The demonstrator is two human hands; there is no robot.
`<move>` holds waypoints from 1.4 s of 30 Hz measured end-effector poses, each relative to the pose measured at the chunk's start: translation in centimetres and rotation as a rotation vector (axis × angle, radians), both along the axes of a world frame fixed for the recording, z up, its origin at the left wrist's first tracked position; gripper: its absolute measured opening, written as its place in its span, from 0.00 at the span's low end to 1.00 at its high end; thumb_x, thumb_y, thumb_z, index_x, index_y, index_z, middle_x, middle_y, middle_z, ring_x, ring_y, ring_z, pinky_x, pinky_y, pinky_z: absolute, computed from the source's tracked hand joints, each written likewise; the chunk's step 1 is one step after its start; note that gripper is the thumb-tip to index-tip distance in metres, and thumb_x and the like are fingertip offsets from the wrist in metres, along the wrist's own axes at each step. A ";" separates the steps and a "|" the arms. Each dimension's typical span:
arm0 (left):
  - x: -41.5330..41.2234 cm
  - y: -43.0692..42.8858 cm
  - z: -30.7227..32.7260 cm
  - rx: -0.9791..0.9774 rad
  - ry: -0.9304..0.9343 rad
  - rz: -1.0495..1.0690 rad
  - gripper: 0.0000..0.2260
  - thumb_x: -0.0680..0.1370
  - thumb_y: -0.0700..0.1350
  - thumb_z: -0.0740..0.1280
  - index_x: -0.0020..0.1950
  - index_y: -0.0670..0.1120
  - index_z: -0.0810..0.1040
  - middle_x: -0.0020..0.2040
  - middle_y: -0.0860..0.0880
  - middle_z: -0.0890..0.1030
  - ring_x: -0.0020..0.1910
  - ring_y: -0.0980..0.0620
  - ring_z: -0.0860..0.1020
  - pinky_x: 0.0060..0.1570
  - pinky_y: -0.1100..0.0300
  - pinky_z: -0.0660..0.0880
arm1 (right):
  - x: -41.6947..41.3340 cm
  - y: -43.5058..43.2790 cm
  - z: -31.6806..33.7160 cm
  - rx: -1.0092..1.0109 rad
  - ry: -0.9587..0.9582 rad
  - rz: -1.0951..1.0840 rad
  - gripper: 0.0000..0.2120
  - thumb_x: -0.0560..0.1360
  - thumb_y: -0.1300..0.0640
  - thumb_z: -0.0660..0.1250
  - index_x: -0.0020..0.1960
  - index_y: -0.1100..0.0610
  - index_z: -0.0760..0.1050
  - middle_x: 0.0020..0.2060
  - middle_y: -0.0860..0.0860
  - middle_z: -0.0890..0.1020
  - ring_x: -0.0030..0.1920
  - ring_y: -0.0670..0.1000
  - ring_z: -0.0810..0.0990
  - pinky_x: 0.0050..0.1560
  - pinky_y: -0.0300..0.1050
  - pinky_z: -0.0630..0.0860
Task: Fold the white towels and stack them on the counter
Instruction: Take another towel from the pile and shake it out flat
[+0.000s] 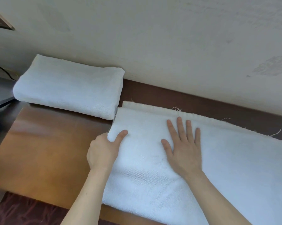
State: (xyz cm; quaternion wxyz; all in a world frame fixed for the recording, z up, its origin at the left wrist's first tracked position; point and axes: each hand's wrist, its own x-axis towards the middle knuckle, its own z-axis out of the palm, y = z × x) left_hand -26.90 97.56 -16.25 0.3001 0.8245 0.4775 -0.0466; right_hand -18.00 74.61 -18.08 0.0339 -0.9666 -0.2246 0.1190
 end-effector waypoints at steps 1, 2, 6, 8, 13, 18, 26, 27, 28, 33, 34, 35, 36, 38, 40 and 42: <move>-0.4 -0.2 0.2 0.021 0.008 -0.001 0.32 0.66 0.79 0.57 0.34 0.49 0.74 0.33 0.50 0.79 0.37 0.47 0.78 0.35 0.54 0.75 | -0.2 0.1 0.0 0.004 0.008 0.003 0.31 0.81 0.34 0.36 0.81 0.44 0.43 0.81 0.49 0.46 0.80 0.55 0.40 0.77 0.63 0.44; -0.3 -0.3 0.4 0.030 0.012 -0.002 0.33 0.66 0.79 0.56 0.33 0.48 0.73 0.32 0.50 0.78 0.35 0.47 0.78 0.33 0.56 0.73 | -0.1 0.2 0.0 0.011 0.016 0.002 0.31 0.81 0.34 0.36 0.81 0.43 0.42 0.81 0.49 0.45 0.80 0.55 0.39 0.77 0.63 0.43; 3.0 -0.4 1.1 0.048 0.007 -0.009 0.35 0.66 0.79 0.60 0.33 0.45 0.71 0.30 0.50 0.76 0.30 0.50 0.75 0.31 0.58 0.67 | 0.1 0.1 0.4 0.094 0.051 -0.010 0.31 0.80 0.34 0.33 0.80 0.43 0.40 0.80 0.47 0.41 0.79 0.52 0.35 0.77 0.61 0.39; 4.6 -0.8 0.9 0.071 -0.002 0.014 0.35 0.65 0.79 0.61 0.36 0.45 0.73 0.33 0.51 0.77 0.34 0.49 0.76 0.35 0.56 0.70 | -0.4 -0.6 0.5 0.084 0.029 -0.059 0.31 0.80 0.34 0.34 0.81 0.44 0.42 0.80 0.48 0.42 0.79 0.53 0.36 0.77 0.62 0.40; 4.2 -0.8 -0.2 0.066 -0.061 0.099 0.30 0.65 0.76 0.67 0.34 0.48 0.73 0.34 0.50 0.79 0.37 0.45 0.78 0.41 0.50 0.77 | -1.3 -2.3 0.0 -0.012 0.007 -0.105 0.31 0.81 0.35 0.36 0.81 0.44 0.44 0.81 0.50 0.46 0.80 0.56 0.39 0.77 0.64 0.45; 4.1 -0.9 -0.5 0.093 -0.104 0.176 0.29 0.66 0.74 0.68 0.36 0.47 0.72 0.34 0.51 0.78 0.37 0.46 0.78 0.44 0.50 0.76 | -1.0 -2.3 0.1 0.021 0.032 -0.065 0.31 0.81 0.34 0.36 0.81 0.43 0.41 0.80 0.48 0.43 0.79 0.54 0.37 0.77 0.64 0.43; 0.5 -4.4 1.3 0.235 -0.357 -0.009 0.30 0.70 0.64 0.72 0.62 0.45 0.74 0.64 0.47 0.75 0.65 0.44 0.71 0.66 0.48 0.67 | -2.1 -8.9 1.5 0.077 -0.010 -0.281 0.30 0.81 0.35 0.34 0.80 0.43 0.40 0.80 0.48 0.40 0.79 0.54 0.36 0.77 0.62 0.38; 0.2 -6.1 1.4 0.243 -0.394 -0.114 0.28 0.73 0.63 0.71 0.63 0.45 0.74 0.67 0.46 0.74 0.68 0.44 0.70 0.67 0.48 0.65 | -2.3 -10.4 1.2 0.043 -0.003 -0.332 0.30 0.80 0.35 0.34 0.80 0.43 0.39 0.80 0.48 0.41 0.79 0.54 0.36 0.77 0.62 0.38; 0.0 -7.8 1.4 0.212 -0.417 -0.235 0.26 0.75 0.63 0.69 0.63 0.45 0.74 0.70 0.46 0.72 0.70 0.44 0.68 0.68 0.49 0.63 | -2.6 -11.4 0.9 0.020 0.013 -0.370 0.30 0.80 0.35 0.33 0.80 0.42 0.39 0.80 0.48 0.41 0.79 0.54 0.36 0.77 0.63 0.39; -0.3 -16.2 -1.9 0.269 -0.201 -0.852 0.31 0.79 0.66 0.53 0.78 0.53 0.64 0.82 0.47 0.52 0.81 0.45 0.50 0.77 0.44 0.50 | -2.7 -15.4 -0.1 0.011 0.037 -0.312 0.30 0.80 0.36 0.34 0.80 0.43 0.41 0.80 0.47 0.42 0.79 0.51 0.37 0.78 0.59 0.39; -0.3 -16.5 -2.4 0.323 -0.143 -0.896 0.31 0.80 0.66 0.51 0.80 0.53 0.61 0.82 0.47 0.51 0.81 0.45 0.49 0.77 0.43 0.49 | -2.6 -16.6 -0.1 0.003 0.031 -0.296 0.30 0.80 0.36 0.34 0.80 0.43 0.41 0.80 0.47 0.41 0.79 0.51 0.37 0.78 0.58 0.40; -0.4 -16.4 -2.9 0.356 -0.100 -0.908 0.31 0.80 0.66 0.50 0.81 0.53 0.59 0.82 0.47 0.51 0.81 0.45 0.49 0.78 0.42 0.49 | -2.6 -18.1 -0.1 -0.005 0.018 -0.295 0.30 0.81 0.36 0.35 0.80 0.43 0.41 0.80 0.47 0.42 0.79 0.50 0.38 0.78 0.58 0.40; -0.5 -16.0 -3.2 0.374 -0.076 -0.897 0.31 0.80 0.65 0.49 0.81 0.53 0.57 0.82 0.47 0.51 0.81 0.46 0.49 0.78 0.43 0.49 | -2.5 -19.9 -0.1 -0.009 0.006 -0.312 0.29 0.81 0.36 0.35 0.80 0.43 0.41 0.80 0.47 0.42 0.79 0.50 0.38 0.78 0.57 0.41; -0.4 -15.7 -3.2 0.386 -0.046 -0.874 0.30 0.81 0.64 0.48 0.81 0.54 0.55 0.82 0.48 0.51 0.81 0.47 0.48 0.78 0.45 0.47 | -2.4 -24.4 -0.1 -0.005 -0.009 -0.394 0.29 0.81 0.36 0.36 0.80 0.42 0.41 0.80 0.47 0.43 0.79 0.50 0.39 0.78 0.57 0.43; -0.2 -16.1 -3.0 0.386 -0.018 -0.868 0.30 0.81 0.64 0.46 0.81 0.54 0.54 0.82 0.49 0.50 0.81 0.48 0.47 0.78 0.45 0.46 | -2.2 -28.3 -0.1 -0.008 -0.024 -0.489 0.29 0.81 0.36 0.37 0.80 0.42 0.42 0.81 0.48 0.45 0.80 0.51 0.41 0.78 0.58 0.45; -0.2 -16.7 -2.8 0.377 0.009 -0.841 0.30 0.81 0.64 0.45 0.82 0.55 0.52 0.82 0.49 0.49 0.81 0.48 0.45 0.78 0.44 0.46 | -2.1 -31.3 0.0 -0.024 -0.036 -0.601 0.30 0.80 0.35 0.36 0.80 0.42 0.44 0.81 0.50 0.48 0.80 0.55 0.45 0.78 0.61 0.46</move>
